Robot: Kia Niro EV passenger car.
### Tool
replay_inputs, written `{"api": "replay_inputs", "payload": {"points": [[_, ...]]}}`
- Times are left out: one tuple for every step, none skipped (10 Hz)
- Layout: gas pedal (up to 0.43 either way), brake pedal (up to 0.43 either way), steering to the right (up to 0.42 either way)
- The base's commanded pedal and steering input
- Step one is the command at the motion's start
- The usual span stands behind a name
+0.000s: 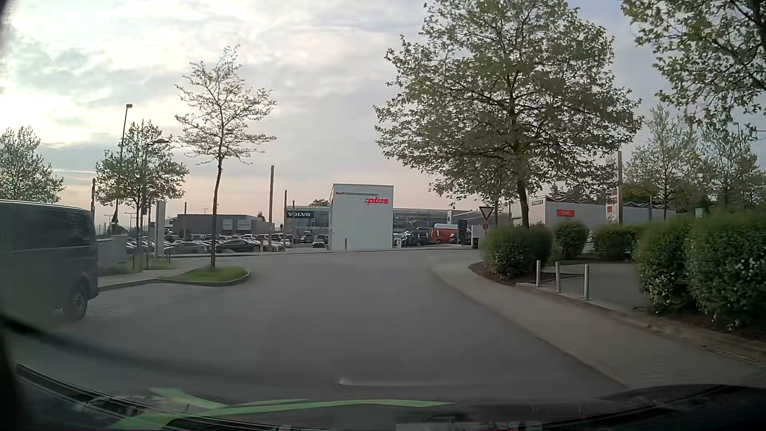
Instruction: Follow the waypoints while adhering to traffic rules and regulations
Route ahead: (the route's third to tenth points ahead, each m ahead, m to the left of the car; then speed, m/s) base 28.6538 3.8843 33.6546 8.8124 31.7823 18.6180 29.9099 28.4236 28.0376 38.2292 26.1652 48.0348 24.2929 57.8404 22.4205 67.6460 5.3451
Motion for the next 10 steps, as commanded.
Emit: {"api": "replay_inputs", "payload": {"points": [[0.0,0.0,-0.009],[0.0,0.0,-0.01],[0.0,0.0,-0.011],[0.0,0.0,-0.012],[0.0,0.0,-0.014],[0.0,0.0,-0.015],[0.0,0.0,-0.015],[0.0,0.0,-0.015],[0.0,0.0,-0.015],[0.0,0.0,-0.016]]}}
